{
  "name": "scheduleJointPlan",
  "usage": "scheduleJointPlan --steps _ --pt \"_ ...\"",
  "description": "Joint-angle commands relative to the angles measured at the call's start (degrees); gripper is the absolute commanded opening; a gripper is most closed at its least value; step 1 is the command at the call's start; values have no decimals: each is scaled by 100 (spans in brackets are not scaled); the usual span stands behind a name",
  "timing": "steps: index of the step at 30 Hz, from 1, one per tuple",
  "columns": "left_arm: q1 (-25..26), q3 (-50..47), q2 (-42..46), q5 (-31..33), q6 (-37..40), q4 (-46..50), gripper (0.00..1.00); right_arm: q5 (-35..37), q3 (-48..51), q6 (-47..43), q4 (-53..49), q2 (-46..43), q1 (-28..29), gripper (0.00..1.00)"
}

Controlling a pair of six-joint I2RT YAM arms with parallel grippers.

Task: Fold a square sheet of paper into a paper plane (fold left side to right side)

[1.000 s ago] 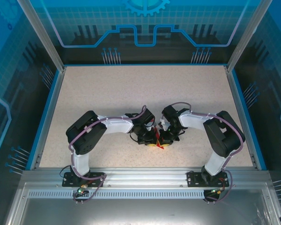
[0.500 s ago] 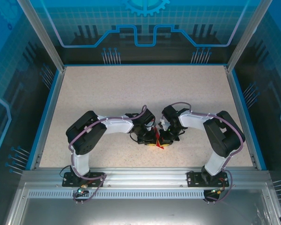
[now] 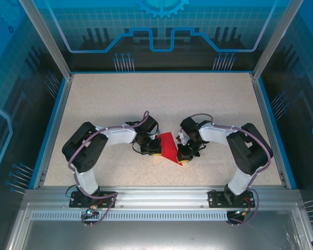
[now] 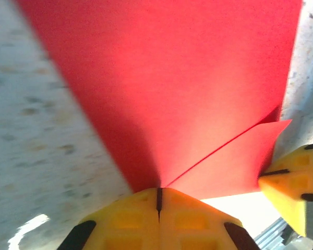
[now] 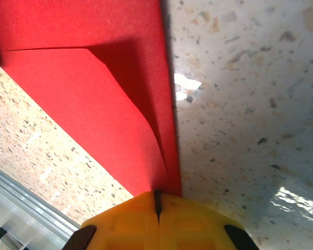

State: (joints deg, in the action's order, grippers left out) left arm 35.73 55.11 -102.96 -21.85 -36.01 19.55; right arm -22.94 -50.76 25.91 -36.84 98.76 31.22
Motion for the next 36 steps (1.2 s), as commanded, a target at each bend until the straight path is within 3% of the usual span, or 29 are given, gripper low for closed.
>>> scheduleJointPlan --steps 1,8,12,22,30,36 --pt "-285 -362 202 741 415 802 4 965 223 -19 -325 325 62 0" --pt "-399 -349 758 513 423 778 6 885 181 -7 -299 337 68 0" --pt "-92 -87 927 279 207 508 8 760 168 43 -221 312 77 0" --pt "824 1031 -371 -39 -14 133 9 463 110 166 -1 223 94 0" --pt "913 1016 -820 248 37 280 8 363 77 185 -67 -502 155 0" --pt "915 892 -866 426 67 378 8 205 -221 295 65 -264 448 0"
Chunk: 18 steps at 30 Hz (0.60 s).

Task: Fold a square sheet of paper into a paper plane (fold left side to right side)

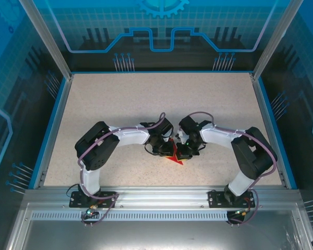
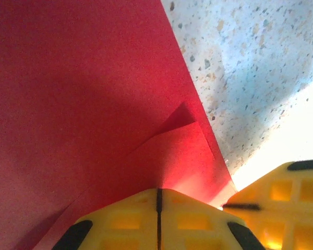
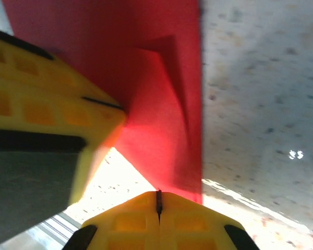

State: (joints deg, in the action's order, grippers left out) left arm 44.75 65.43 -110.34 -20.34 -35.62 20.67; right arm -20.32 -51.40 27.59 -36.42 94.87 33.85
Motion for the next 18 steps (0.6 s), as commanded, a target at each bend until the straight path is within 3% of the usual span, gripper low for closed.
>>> scheduleJointPlan --steps 1,8,18 --pt "7 -152 -128 293 28 265 8 -61 -179 153 56 220 216 0" --pt "2 -185 -172 362 63 275 7 216 -91 193 -91 587 220 0" --pt "-27 -249 -182 451 99 305 7 287 757 190 -299 24 17 0"
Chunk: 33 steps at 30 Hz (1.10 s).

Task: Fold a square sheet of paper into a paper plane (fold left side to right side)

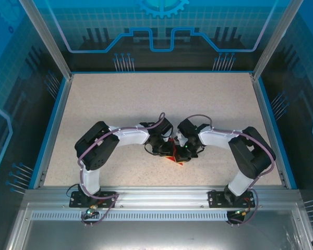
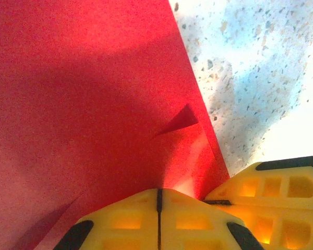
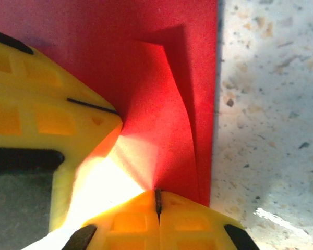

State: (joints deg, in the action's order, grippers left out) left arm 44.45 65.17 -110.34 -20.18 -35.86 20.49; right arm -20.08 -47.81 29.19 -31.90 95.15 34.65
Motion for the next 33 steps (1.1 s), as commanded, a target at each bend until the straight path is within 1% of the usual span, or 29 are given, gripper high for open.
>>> scheduleJointPlan --steps 1,7,11,12,15,16,18,20,24,26,28,31,33 --pt "-5 -232 -179 445 123 317 7 265 467 26 -787 -67 -77 0" --pt "-80 -226 -93 463 175 342 7 355 907 44 -944 -617 -319 0" --pt "-145 -156 -66 375 201 335 7 378 971 -55 -1090 -979 -502 0" --pt "-155 -144 -33 319 193 295 8 362 935 -107 -1082 -1068 -504 0" --pt "-209 -33 213 108 126 203 15 372 730 -268 -981 -1429 -513 0" --pt "-246 -21 332 12 69 120 17 370 660 -335 -882 -1554 -521 1" --pt "-355 -66 678 -160 -118 -101 23 346 541 -441 -616 -1694 -550 11" --pt "-495 -206 1079 -251 -288 -292 34 229 401 -600 -247 -1676 -556 22" --pt "-868 -578 1747 -246 -437 -273 49 -18 97 -906 358 -1317 -552 34" --pt "-1075 -848 1977 -253 -530 -181 54 -119 -51 -1084 656 -1048 -554 40" --pt "-1232 -1111 2100 -305 -666 -155 58 -142 -198 -1245 808 -769 -547 44" --pt "-1285 -1386 2089 -511 -902 -272 62 -203 -499 -1443 846 -350 -538 45" --pt "-1280 -1569 2019 -699 -1116 -538 62 -218 -599 -1507 835 -146 -530 44"
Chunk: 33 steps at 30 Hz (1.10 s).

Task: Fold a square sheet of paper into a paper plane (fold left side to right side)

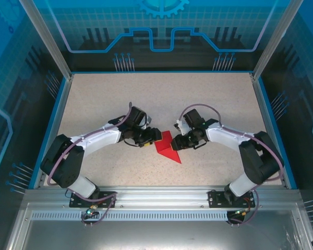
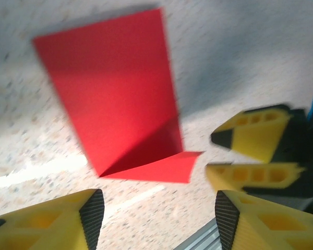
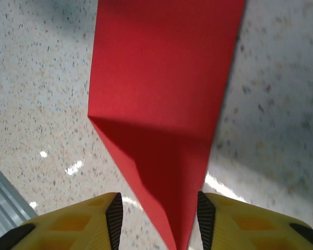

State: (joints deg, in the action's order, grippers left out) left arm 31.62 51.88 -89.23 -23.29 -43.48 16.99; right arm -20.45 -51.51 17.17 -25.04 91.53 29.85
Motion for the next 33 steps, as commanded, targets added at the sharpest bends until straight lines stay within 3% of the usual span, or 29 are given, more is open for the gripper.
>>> scheduleJointPlan --steps 1,10,15,20,24,30,33 --pt "17 -338 -123 -448 -471 -351 63 -136 -251 -314 143 300 -49 42" --pt "225 -532 -626 -746 -951 -1143 65 216 -291 -258 90 526 -40 14" --pt "343 -385 -857 -778 -994 -1255 63 268 -261 -258 25 497 -40 14" --pt "413 -206 -1060 -804 -1020 -1322 46 354 -219 -258 -16 443 -42 14" --pt "417 -119 -1045 -826 -1102 -1470 34 612 -161 -284 -111 184 -40 20" --pt "416 10 -946 -831 -1222 -1441 25 1413 459 -223 19 -1383 77 46" --pt "411 117 -971 -852 -1294 -1292 23 1565 767 -373 122 -2033 535 55"
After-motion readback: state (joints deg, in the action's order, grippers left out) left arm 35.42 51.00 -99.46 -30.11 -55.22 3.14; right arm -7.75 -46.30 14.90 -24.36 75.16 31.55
